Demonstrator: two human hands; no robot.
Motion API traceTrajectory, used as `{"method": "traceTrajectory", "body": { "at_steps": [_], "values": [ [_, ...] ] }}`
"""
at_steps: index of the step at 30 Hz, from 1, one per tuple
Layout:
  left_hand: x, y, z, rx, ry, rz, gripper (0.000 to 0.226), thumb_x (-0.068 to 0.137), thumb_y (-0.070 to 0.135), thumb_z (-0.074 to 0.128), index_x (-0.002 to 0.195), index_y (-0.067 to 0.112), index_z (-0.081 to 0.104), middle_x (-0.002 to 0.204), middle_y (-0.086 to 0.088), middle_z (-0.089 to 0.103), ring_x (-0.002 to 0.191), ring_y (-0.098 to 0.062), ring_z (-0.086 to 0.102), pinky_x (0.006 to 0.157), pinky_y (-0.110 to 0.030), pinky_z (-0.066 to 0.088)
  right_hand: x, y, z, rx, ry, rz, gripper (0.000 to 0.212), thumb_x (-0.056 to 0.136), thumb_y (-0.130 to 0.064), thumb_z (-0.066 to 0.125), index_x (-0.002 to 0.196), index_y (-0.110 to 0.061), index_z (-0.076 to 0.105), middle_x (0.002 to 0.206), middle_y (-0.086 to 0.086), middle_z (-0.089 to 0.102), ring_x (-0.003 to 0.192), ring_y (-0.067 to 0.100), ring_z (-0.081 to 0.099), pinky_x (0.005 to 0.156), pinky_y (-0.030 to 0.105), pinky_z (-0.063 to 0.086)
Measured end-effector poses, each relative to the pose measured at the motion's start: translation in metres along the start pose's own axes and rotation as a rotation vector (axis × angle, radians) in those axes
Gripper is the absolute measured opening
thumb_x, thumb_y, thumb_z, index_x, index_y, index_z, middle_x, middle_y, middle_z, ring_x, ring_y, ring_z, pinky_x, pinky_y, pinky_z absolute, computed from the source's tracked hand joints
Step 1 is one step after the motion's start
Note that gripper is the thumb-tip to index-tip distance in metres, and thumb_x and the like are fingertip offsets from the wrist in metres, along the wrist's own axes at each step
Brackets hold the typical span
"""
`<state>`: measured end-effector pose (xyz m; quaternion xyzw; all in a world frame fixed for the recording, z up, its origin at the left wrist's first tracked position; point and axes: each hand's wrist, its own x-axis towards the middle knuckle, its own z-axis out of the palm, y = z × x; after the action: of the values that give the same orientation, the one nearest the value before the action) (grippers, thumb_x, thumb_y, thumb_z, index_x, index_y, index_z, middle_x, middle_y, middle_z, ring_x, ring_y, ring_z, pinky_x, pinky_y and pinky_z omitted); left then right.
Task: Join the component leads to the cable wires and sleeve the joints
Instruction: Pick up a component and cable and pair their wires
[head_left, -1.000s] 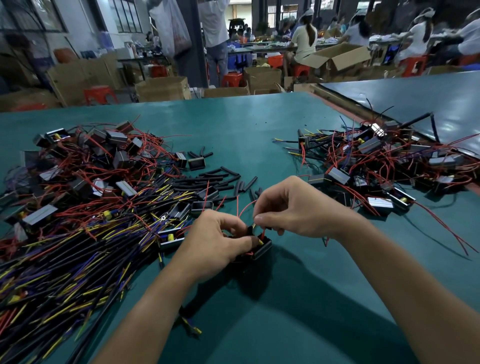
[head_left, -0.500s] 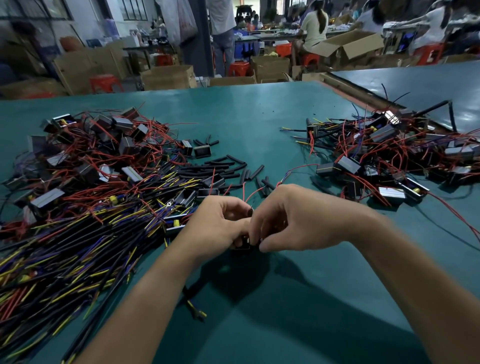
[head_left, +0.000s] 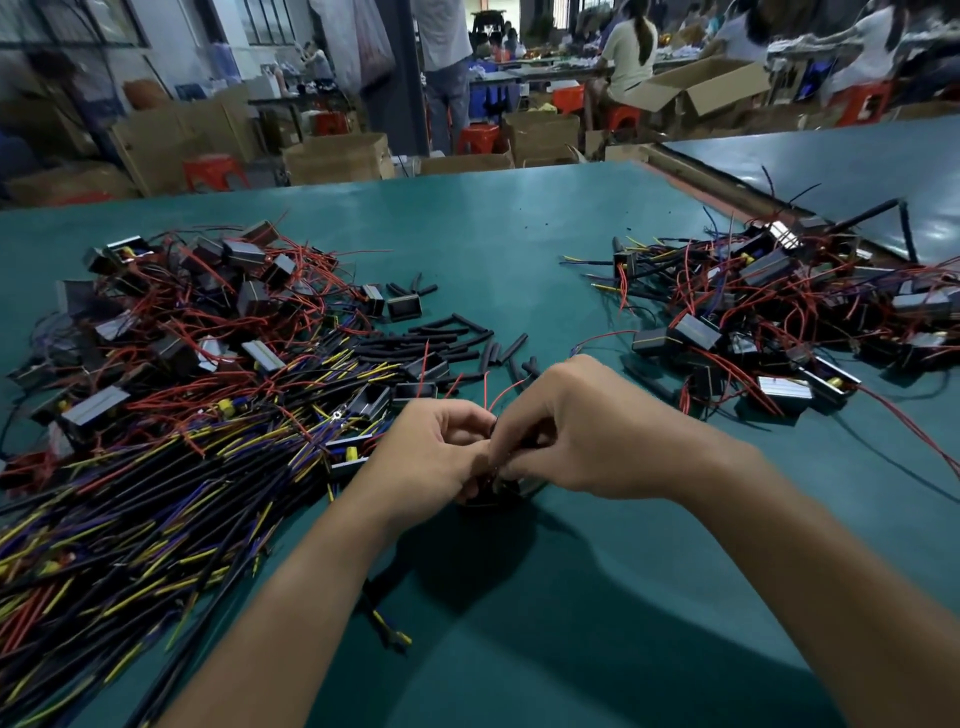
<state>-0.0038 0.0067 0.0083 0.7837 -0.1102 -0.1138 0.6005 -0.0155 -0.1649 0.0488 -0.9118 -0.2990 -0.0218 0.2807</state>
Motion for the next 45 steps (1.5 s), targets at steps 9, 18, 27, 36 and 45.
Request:
{"method": "traceTrajectory", "body": {
  "at_steps": [9,18,27,36,45],
  "values": [
    [0.0,-0.003,-0.001,0.001,0.01,0.031,0.015,0.082,0.005,0.073,0.087,-0.006,0.064,0.055,-0.002,0.061,0.04,-0.006,0.047,0.041,-0.015,0.037,0.006,0.018,-0.005,0.365,-0.048,0.135,0.007,0.083,-0.008,0.076,0.076,-0.009,0.076,0.064,0.01,0.069,0.055,0.01,0.057,0.056,0.028,0.049],
    [-0.005,0.004,-0.001,0.008,0.04,0.004,0.026,0.08,-0.003,0.07,0.093,0.01,0.053,0.066,0.001,0.067,0.044,-0.015,0.054,0.042,-0.02,0.043,0.004,0.029,-0.008,0.541,-0.158,0.207,0.006,0.086,-0.002,0.071,0.081,-0.005,0.071,0.065,0.0,0.067,0.06,0.013,0.062,0.061,0.023,0.057],
    [-0.006,0.009,-0.008,0.089,0.185,0.177,0.041,0.073,-0.02,0.054,0.068,0.015,0.033,0.055,0.0,0.031,0.049,-0.012,0.022,0.044,-0.02,0.023,0.003,0.034,-0.017,0.66,0.087,0.213,0.017,0.079,0.012,0.072,0.088,-0.001,0.066,0.079,0.013,0.069,0.07,0.018,0.064,0.071,0.023,0.058],
    [-0.003,0.007,-0.006,0.033,0.134,0.133,0.04,0.088,-0.008,0.06,0.063,0.018,0.041,0.047,0.008,0.031,0.044,-0.01,0.024,0.041,-0.018,0.023,0.004,0.031,-0.02,0.778,0.173,0.24,0.008,0.084,0.007,0.068,0.088,0.001,0.069,0.086,0.019,0.075,0.075,0.023,0.067,0.074,0.029,0.06],
    [-0.009,0.01,-0.003,0.066,0.013,0.217,0.015,0.066,0.023,0.079,0.077,0.019,0.071,0.061,0.003,0.057,0.051,-0.01,0.046,0.05,-0.02,0.036,0.0,0.024,-0.023,0.72,0.095,0.121,0.008,0.085,0.0,0.07,0.091,-0.002,0.066,0.084,0.016,0.076,0.069,0.029,0.068,0.071,0.032,0.061]
  ]
}}
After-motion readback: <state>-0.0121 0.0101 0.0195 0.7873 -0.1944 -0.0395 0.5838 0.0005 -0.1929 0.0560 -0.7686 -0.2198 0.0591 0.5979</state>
